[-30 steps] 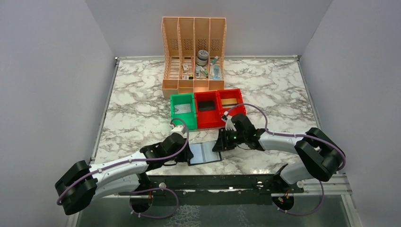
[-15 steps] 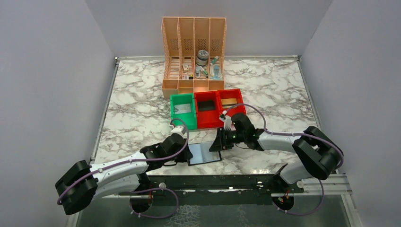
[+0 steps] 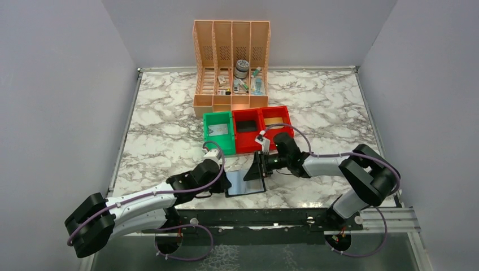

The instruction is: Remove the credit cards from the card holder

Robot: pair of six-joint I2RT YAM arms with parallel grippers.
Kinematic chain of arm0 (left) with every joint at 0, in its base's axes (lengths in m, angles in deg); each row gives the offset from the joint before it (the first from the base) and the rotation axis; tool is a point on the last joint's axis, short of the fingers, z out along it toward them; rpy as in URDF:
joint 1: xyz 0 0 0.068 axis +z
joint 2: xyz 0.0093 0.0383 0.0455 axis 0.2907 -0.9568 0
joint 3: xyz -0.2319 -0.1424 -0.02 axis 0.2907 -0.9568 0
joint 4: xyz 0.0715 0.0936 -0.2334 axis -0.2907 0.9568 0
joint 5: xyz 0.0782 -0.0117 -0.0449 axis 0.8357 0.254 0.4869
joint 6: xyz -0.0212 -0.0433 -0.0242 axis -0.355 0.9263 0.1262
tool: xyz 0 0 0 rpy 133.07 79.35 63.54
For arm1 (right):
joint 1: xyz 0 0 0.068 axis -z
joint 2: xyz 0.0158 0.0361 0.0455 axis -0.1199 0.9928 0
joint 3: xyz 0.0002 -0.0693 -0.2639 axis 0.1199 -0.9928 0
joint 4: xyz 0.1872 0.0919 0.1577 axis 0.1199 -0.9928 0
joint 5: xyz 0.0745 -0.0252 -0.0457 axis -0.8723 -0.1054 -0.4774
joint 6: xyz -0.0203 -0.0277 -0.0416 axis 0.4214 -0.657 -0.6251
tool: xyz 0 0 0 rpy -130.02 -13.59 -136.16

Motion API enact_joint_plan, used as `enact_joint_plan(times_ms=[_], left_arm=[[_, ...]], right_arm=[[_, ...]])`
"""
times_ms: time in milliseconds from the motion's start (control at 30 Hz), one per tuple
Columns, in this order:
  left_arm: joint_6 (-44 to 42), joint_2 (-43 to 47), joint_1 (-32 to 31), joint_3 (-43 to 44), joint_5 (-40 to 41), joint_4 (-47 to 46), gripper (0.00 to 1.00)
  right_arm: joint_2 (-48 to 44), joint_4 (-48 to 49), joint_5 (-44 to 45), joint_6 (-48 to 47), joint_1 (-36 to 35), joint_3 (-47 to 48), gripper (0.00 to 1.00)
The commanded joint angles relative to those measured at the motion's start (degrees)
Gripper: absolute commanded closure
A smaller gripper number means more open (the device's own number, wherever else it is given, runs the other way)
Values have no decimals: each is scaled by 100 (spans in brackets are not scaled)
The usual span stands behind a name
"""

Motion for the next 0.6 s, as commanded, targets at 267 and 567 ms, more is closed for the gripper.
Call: enact_joint_plan(times_ms=[267,567], left_arm=[[191,332,-36,-179,-21,-109,77],[220,902,-37,56,271,711,63]], right_arm=[[768,551,-384,109,-390,803,63],[595,-168,88,-311,-410,902,61]])
